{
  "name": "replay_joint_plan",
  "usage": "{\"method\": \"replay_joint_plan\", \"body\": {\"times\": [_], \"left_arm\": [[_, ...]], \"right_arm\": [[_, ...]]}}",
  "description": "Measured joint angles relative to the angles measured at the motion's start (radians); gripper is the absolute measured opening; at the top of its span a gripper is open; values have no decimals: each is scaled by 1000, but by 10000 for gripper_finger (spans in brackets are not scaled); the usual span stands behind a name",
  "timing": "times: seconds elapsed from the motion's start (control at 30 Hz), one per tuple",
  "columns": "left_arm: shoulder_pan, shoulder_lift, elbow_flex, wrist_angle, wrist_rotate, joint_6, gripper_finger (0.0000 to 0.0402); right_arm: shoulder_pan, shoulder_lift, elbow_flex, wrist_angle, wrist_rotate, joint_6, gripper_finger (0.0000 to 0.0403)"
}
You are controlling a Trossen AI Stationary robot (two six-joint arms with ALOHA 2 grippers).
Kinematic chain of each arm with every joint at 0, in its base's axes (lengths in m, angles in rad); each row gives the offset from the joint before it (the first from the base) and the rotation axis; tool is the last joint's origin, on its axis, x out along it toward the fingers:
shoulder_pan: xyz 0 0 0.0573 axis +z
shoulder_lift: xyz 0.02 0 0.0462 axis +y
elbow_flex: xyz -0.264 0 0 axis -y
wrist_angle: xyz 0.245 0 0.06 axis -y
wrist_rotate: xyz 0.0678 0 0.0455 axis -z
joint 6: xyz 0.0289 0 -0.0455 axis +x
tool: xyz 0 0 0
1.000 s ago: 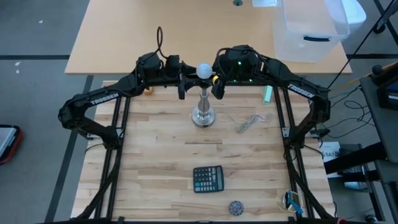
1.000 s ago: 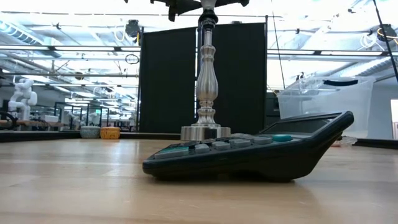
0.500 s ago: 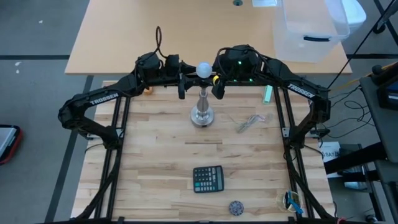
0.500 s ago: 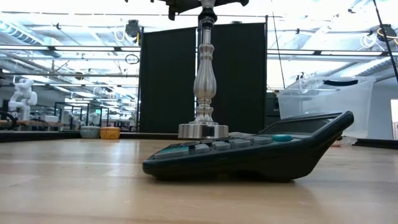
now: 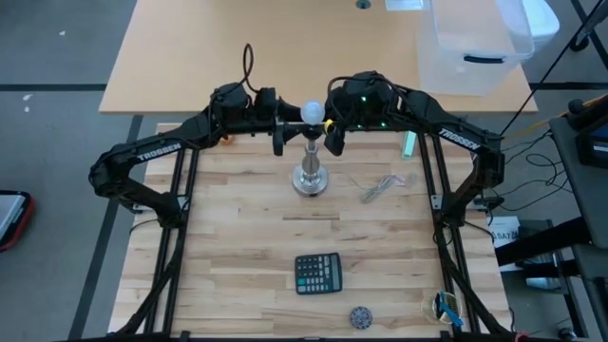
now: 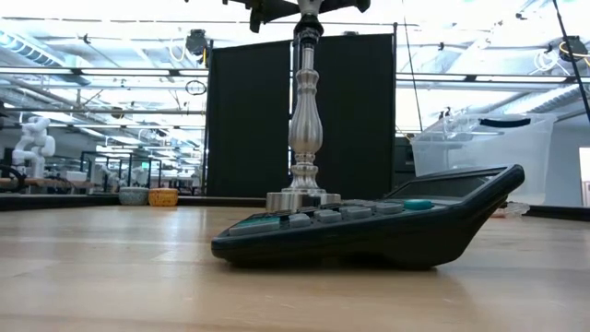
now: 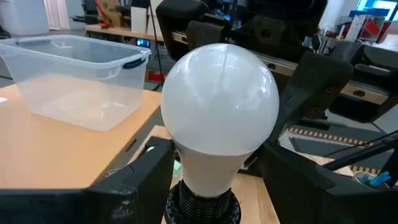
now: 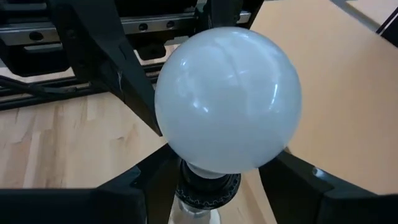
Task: Screw lightbulb
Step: Remove the light bulb from the lamp
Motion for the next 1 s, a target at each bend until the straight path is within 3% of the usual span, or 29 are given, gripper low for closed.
{"method": "replay_joint_plan", "body": {"times": [0.3,1.0], "left_arm": [[-9,4,1,-27,-3,2,234],[-105,4,1,-30,-173,-48,234]], "right_arm": [[0,0,1,-16,-26,-4,205],[-34,0,1,-20,-91,-365,205]]}}
